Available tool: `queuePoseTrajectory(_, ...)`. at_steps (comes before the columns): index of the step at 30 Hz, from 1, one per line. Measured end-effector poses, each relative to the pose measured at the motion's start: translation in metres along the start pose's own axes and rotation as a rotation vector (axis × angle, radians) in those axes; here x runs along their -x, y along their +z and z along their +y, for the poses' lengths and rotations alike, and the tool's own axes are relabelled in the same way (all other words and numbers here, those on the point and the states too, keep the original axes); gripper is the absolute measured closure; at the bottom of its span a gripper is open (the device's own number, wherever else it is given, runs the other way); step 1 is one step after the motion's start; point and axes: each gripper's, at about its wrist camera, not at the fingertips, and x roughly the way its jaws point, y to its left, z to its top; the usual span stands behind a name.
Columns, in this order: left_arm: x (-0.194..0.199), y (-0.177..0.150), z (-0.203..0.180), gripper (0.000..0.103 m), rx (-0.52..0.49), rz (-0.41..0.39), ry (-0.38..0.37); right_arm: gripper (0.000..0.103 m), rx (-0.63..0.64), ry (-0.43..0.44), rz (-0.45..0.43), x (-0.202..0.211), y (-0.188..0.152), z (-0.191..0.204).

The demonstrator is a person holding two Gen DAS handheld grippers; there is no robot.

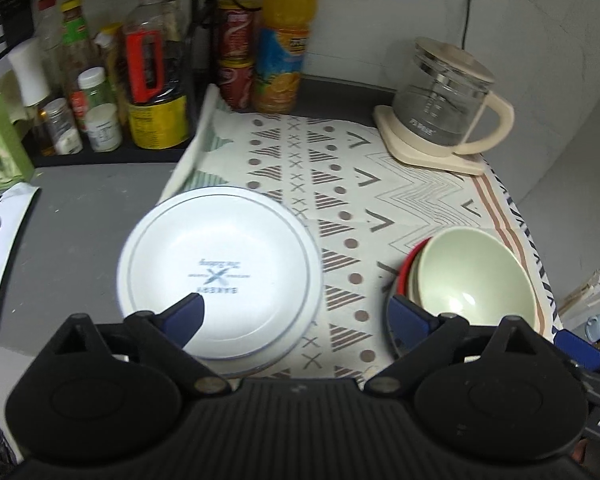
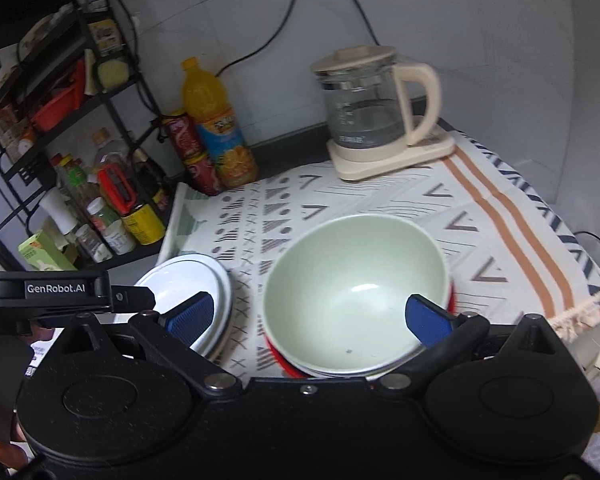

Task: Organize plates and bowls
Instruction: 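Move both grippers to the rim of the red bowl holding the green bowls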

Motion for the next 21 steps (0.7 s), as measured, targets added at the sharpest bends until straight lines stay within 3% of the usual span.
queuePoseTrajectory(6,-0.014,0.006,-0.014,0.006,-0.014,0.043,-0.078,0.000,-0.054,-0.041,0.007,-0.003,-0.002,-0.016)
queuePoseTrajectory(13,-0.028,0.013,-0.035,0.007,-0.087,0.035,-0.095,0.001,-0.141,-0.095,0.024,-0.012,-0.002,-0.033)
queuePoseTrajectory(21,-0.064,0.016,-0.048,0.009,-0.107,0.124,-0.173,0.013,-0.243,-0.176,0.076,-0.035,-0.007,-0.047)
